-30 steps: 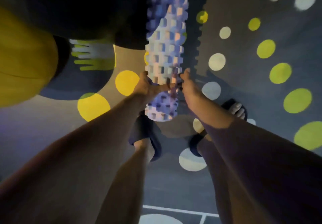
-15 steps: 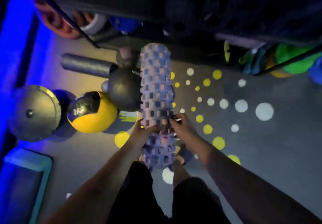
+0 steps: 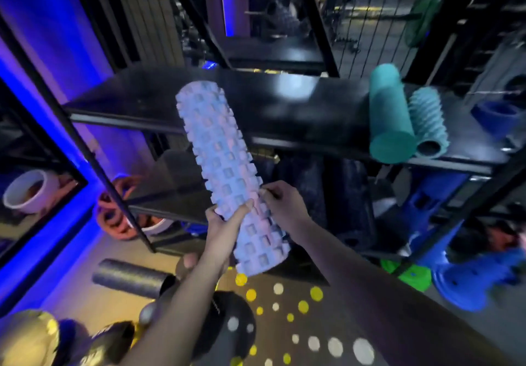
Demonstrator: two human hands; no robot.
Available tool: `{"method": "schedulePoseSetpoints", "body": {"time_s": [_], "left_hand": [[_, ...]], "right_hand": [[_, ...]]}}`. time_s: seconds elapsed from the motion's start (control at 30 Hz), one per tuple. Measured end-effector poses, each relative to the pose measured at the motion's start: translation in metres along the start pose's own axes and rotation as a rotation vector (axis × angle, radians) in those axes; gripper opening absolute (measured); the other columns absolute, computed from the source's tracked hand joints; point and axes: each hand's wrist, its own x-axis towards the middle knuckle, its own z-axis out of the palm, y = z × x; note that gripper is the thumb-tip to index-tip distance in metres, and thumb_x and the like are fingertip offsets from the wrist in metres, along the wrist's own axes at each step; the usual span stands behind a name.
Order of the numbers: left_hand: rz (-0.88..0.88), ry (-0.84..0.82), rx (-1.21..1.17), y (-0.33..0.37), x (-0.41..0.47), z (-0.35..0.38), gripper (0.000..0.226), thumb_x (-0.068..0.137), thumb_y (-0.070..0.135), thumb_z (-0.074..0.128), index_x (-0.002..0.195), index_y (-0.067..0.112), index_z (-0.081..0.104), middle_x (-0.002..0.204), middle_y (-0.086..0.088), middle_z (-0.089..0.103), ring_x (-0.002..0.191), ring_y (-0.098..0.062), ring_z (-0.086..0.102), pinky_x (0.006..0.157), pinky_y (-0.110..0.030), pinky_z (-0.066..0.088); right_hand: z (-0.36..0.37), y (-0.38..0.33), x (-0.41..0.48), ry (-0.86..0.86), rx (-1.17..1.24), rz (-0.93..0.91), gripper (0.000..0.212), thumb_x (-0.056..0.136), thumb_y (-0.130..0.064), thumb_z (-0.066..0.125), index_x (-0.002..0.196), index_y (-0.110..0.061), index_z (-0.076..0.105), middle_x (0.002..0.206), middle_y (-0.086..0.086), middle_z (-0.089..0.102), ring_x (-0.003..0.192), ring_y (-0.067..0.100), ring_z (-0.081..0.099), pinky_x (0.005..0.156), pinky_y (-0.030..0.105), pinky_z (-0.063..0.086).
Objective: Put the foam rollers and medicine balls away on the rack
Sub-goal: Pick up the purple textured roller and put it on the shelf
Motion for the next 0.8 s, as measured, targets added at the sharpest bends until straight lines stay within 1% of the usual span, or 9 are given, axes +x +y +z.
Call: {"method": "schedulePoseSetpoints", "body": {"time_s": [0.1,0.23,0.33,0.4,0.43,0.57,0.63,0.7,0.8], "left_hand": [[0.051,-0.055,-0.006,0.038,0.026,0.039,0.083,0.064,0.057,0.089,0.129,0.018,0.056,0.116,0.001,0.074,0.1,-0.016,0.074,0.088,-0.043,0.06],[0.126,-0.168,0.017,0.088,0.069,0.107,0.035,0.084,0.044,0.077,0.111,0.021,0.071,0.1,0.0,0.079,0.093,-0.019,0.076,0.085,-0.04,0.06],[0.131,-0.229,0.084,0.123,0.115,0.174,0.036,0.082,0.05,0.075,0.099,0.018,0.076,0.092,-0.001,0.079,0.085,-0.021,0.076,0.075,-0.04,0.064],[0.09,-0.233,0.136,0.142,0.144,0.219,0.035,0.081,0.051,0.075,0.085,0.015,0.075,0.081,-0.003,0.077,0.068,-0.019,0.072,0.053,-0.028,0.057],[0.075,-0.239,0.174,0.149,0.156,0.24,0.038,0.078,0.052,0.075,0.081,0.014,0.075,0.079,-0.004,0.077,0.064,-0.019,0.071,0.05,-0.026,0.054],[0.131,-0.268,0.391,0.173,0.203,0.31,0.056,0.058,0.067,0.072,0.08,0.015,0.075,0.073,0.002,0.076,0.061,-0.017,0.073,0.054,-0.029,0.058],[0.159,-0.316,0.49,0.178,0.224,0.339,0.06,0.056,0.071,0.071,0.083,0.017,0.075,0.074,0.002,0.075,0.064,-0.019,0.072,0.057,-0.03,0.056],[0.198,-0.348,0.597,0.176,0.235,0.363,0.061,0.058,0.073,0.069,0.086,0.019,0.073,0.081,0.001,0.075,0.069,-0.019,0.071,0.056,-0.027,0.049],[0.146,-0.388,0.683,0.164,0.245,0.381,0.068,0.058,0.077,0.064,0.099,0.022,0.071,0.095,-0.001,0.074,0.073,-0.017,0.069,0.056,-0.026,0.046]], "right_hand": [[-0.039,-0.013,0.032,0.053,0.013,-0.022,0.022,0.097,-0.035,0.059,0.113,-0.025,0.071,0.102,-0.009,0.074,0.095,0.012,0.069,0.085,0.035,0.058],[-0.1,-0.029,0.083,0.205,-0.083,-0.091,0.023,0.096,-0.03,0.058,0.11,-0.024,0.075,0.104,-0.001,0.076,0.098,0.022,0.07,0.085,0.029,0.053],[-0.159,-0.034,0.126,0.329,-0.326,-0.137,0.025,0.097,-0.026,0.058,0.116,-0.018,0.073,0.113,0.007,0.074,0.105,0.027,0.067,0.079,0.024,0.046],[-0.202,-0.032,0.151,0.442,-0.471,-0.112,0.025,0.095,-0.027,0.057,0.112,-0.018,0.072,0.112,0.01,0.074,0.106,0.033,0.067,0.085,0.034,0.052],[-0.223,-0.029,0.162,0.504,-0.57,-0.092,0.025,0.093,-0.027,0.055,0.11,-0.017,0.071,0.111,0.012,0.073,0.107,0.036,0.066,0.088,0.039,0.052],[-0.291,-0.015,0.196,0.572,-0.865,0.048,0.038,0.095,-0.034,0.056,0.13,-0.022,0.064,0.133,0.01,0.062,0.126,0.036,0.052,0.106,0.044,0.043],[-0.308,0.001,0.205,0.501,-0.841,0.154,0.047,0.097,-0.043,0.055,0.14,-0.024,0.055,0.139,0.009,0.059,0.128,0.034,0.052,0.104,0.042,0.043],[-0.313,0.019,0.206,0.446,-0.74,0.246,0.049,0.099,-0.05,0.05,0.144,-0.029,0.049,0.134,0.009,0.062,0.115,0.033,0.061,0.099,0.041,0.048],[-0.316,0.035,0.201,0.484,-0.582,0.253,0.053,0.1,-0.057,0.046,0.147,-0.035,0.044,0.129,0.009,0.066,0.108,0.028,0.067,0.108,0.046,0.044]]}}
